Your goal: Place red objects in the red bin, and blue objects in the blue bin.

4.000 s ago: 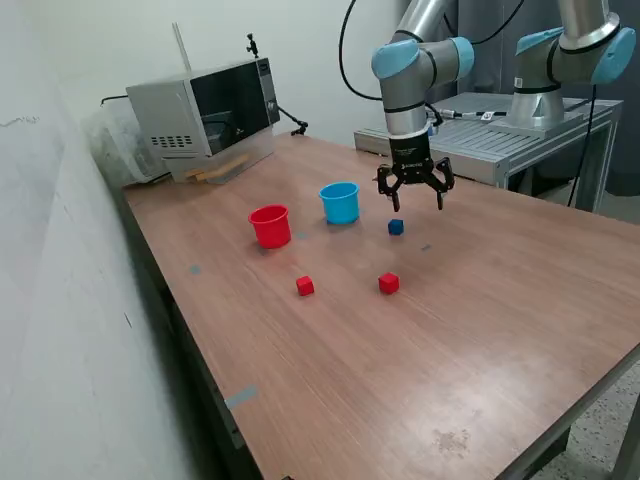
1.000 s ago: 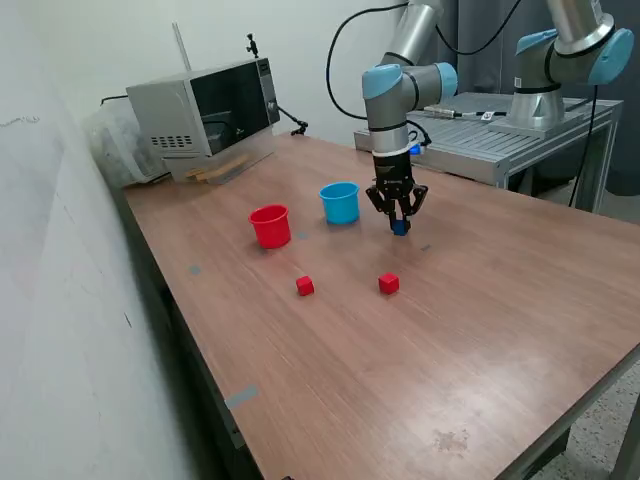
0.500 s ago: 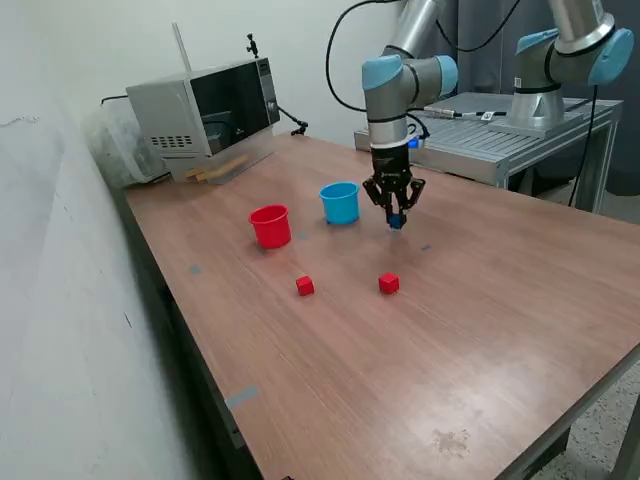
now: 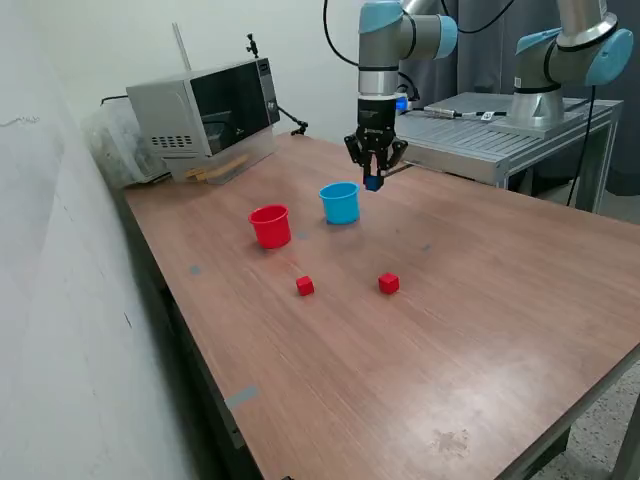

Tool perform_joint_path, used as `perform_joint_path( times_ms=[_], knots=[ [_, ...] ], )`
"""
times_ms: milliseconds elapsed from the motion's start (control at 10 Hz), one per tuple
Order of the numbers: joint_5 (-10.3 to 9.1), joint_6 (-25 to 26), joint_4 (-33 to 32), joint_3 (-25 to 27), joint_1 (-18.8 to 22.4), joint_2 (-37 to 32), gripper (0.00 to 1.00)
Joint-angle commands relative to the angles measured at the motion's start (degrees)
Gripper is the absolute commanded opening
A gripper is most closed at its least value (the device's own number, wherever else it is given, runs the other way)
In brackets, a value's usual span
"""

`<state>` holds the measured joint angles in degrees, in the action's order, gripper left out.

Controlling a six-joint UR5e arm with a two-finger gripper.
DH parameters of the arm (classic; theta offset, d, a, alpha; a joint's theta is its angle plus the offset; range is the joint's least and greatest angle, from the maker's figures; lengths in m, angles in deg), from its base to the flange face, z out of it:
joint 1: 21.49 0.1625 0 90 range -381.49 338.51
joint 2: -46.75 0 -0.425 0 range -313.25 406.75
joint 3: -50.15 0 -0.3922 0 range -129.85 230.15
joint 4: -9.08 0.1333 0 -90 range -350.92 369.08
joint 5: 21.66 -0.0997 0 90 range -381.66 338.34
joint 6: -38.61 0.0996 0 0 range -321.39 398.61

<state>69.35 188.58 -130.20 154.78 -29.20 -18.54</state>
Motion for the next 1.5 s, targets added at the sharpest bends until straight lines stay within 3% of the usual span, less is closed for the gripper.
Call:
perform_joint_path(
  times_ms=[0, 300, 1000, 1100, 1400],
  knots=[
    [1.89, 1.4, 2.9, -1.0, -4.8, -2.5, 0.00],
    [1.80, 1.6, 3.0, -1.9, -9.2, -2.1, 0.00],
    [1.98, 4.5, 2.4, -3.1, -10.1, 4.6, 0.00],
    [1.98, 4.5, 2.4, -3.2, -10.1, 4.7, 1.00],
    [2.68, 7.4, 2.2, -3.0, -9.3, 4.6, 1.00]
  ],
)
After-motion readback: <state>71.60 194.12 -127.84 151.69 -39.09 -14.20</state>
